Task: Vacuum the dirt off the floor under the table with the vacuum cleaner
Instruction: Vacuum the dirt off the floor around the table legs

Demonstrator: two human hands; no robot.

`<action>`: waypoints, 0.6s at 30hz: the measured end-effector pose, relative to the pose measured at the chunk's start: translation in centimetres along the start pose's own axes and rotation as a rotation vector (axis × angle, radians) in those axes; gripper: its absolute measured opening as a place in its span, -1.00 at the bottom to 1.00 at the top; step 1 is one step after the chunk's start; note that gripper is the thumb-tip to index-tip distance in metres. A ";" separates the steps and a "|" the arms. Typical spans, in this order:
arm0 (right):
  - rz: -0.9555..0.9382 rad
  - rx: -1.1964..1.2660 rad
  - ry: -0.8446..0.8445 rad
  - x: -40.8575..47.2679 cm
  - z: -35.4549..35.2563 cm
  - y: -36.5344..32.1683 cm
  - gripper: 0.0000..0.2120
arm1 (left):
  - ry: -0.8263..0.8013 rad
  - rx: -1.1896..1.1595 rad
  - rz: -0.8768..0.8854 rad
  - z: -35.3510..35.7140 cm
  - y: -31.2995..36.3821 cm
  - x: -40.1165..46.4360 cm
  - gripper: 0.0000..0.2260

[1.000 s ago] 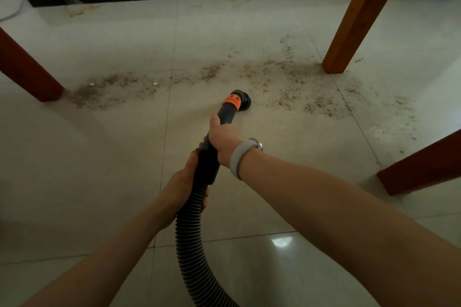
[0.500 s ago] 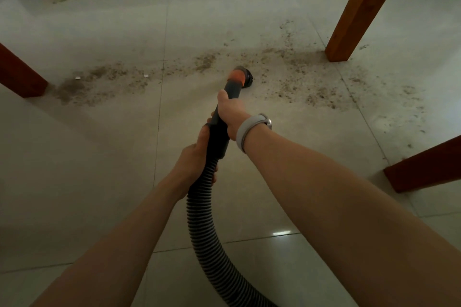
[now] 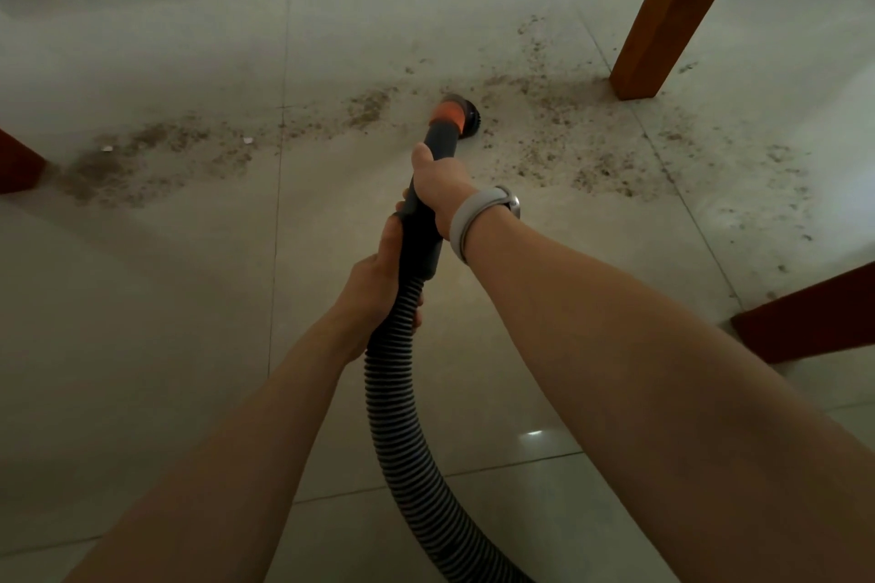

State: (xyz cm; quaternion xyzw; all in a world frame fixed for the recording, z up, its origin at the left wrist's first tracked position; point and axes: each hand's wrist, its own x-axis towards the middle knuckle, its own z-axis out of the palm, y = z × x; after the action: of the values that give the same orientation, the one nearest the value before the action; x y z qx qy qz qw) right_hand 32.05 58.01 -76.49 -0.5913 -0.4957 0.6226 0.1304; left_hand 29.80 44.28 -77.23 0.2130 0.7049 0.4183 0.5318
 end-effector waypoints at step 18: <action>0.036 0.122 0.023 0.0 -1.5 0.7 -0.61 | -0.068 0.038 -0.019 0.5 0.2 0.5 -0.32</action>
State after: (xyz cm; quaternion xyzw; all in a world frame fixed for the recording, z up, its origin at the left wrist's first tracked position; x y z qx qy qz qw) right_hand 33.67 58.39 -76.71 -0.5980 -0.4445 0.6473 0.1606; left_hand 30.04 44.90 -77.40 0.2303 0.6965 0.3921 0.5551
